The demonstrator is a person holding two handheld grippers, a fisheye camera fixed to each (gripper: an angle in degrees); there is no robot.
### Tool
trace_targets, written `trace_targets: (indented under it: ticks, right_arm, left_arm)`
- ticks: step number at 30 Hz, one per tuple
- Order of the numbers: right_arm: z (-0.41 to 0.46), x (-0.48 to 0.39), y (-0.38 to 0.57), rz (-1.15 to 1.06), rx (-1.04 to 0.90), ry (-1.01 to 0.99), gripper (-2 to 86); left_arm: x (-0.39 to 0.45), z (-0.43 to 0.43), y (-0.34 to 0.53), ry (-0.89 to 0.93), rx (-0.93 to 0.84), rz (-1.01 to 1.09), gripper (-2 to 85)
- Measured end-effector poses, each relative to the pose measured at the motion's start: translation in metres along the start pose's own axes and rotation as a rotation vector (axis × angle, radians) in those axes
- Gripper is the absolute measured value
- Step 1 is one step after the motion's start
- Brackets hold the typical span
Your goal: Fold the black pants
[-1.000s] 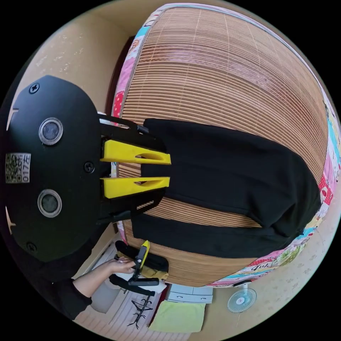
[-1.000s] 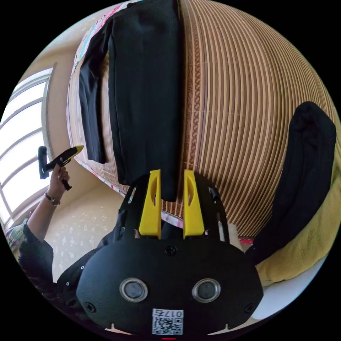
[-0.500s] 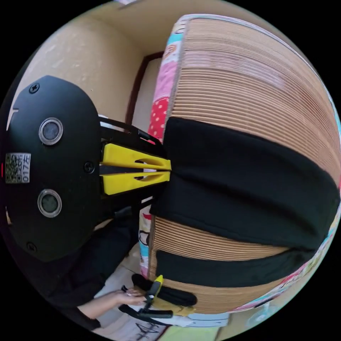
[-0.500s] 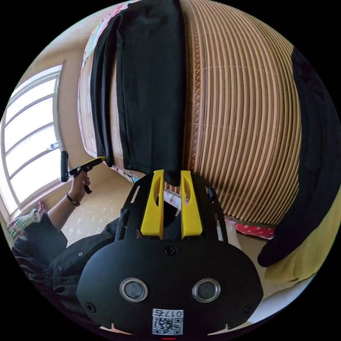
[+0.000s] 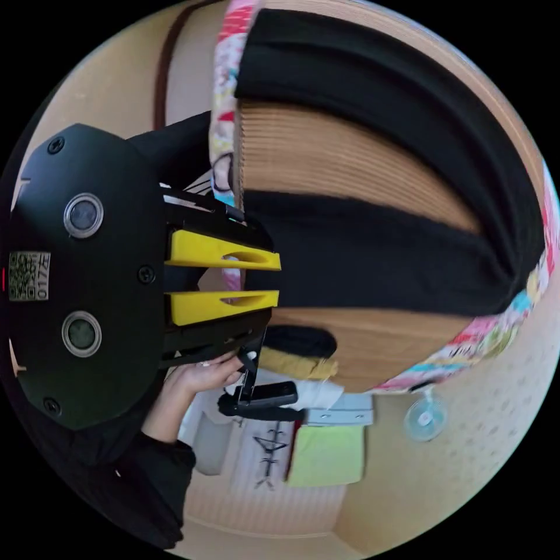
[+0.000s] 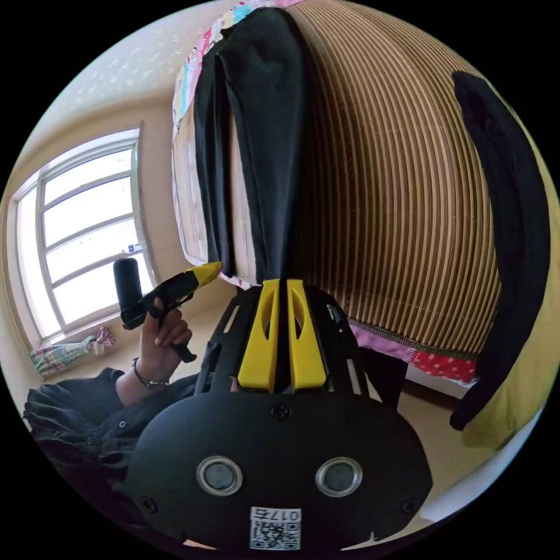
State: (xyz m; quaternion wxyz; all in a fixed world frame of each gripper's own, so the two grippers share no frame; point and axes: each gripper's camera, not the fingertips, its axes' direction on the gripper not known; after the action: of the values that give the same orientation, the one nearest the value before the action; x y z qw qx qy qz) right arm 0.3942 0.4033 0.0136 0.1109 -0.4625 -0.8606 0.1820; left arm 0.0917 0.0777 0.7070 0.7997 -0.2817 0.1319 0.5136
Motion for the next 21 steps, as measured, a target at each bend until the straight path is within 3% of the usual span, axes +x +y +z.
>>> trace_targets:
  ticks: [6,11,15,21]
  right_arm:
    - [-0.044,-0.05,0.042,-0.112,0.022,-0.122,2.9]
    - [-0.043,-0.081,0.058,-0.192,-0.021,-0.152,2.7]
    - [-0.033,-0.091,0.069,-0.255,-0.159,-0.039,2.6]
    - [-0.042,-0.097,0.059,-0.344,-0.323,0.084,1.5]
  left_arm:
    - [0.111,-0.004,-0.048,-0.367,-0.146,0.236,15.0]
    - [0.121,0.023,-0.069,-0.536,-0.361,0.289,11.6]
    - [0.097,0.009,-0.062,-0.482,-0.388,0.324,2.3]
    - [0.035,-0.06,-0.047,-0.17,-0.252,0.184,0.6]
